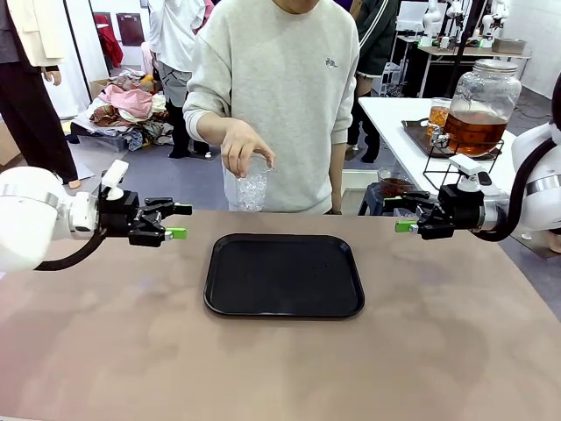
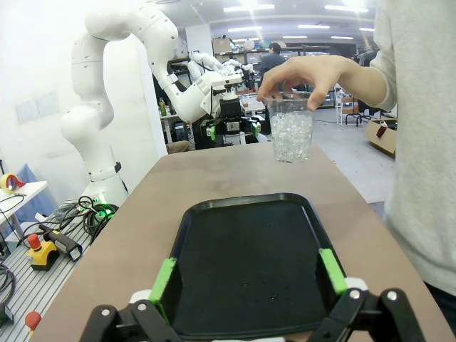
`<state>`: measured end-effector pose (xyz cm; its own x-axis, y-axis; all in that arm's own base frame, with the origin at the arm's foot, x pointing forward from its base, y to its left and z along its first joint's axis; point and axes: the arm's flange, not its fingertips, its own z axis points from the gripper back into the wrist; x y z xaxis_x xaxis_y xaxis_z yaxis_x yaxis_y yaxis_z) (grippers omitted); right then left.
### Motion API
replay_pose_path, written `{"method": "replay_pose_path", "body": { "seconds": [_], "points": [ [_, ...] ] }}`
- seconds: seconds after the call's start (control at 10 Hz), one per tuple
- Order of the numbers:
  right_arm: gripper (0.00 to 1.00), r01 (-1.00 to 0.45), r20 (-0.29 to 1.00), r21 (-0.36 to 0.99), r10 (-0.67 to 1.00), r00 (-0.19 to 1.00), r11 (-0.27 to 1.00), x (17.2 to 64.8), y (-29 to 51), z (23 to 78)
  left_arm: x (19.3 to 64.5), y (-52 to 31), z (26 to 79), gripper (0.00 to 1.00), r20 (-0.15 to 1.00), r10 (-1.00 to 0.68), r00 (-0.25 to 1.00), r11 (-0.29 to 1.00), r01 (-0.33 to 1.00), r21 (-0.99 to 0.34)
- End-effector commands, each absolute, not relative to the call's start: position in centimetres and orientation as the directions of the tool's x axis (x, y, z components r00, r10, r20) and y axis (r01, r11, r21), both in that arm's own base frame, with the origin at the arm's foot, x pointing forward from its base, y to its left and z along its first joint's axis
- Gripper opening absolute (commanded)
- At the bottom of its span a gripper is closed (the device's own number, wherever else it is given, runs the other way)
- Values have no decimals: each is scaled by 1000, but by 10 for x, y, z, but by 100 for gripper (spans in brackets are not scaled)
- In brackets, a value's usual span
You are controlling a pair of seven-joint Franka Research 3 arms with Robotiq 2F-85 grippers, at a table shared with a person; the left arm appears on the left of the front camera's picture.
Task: Pour the drink into the iced cup.
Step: Open the gripper to release the iced cup you were holding.
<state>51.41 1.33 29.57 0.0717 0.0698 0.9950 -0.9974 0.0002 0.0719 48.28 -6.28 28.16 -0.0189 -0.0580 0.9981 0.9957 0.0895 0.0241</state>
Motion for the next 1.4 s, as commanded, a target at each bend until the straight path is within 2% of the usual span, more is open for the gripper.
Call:
{"method": "replay_pose_path", "body": {
  "seconds": [0.0, 1.3],
  "points": [
    [100, -997, 995, 71, 71, 71, -1, 516, 14, 299, 484, -64, 283, 100, 998, -57, -13, 89, 996, 18],
    [100, -997, 995, 71, 71, 71, -1, 516, 14, 299, 484, -64, 283, 100, 998, -57, -13, 89, 996, 18]
  ]
}}
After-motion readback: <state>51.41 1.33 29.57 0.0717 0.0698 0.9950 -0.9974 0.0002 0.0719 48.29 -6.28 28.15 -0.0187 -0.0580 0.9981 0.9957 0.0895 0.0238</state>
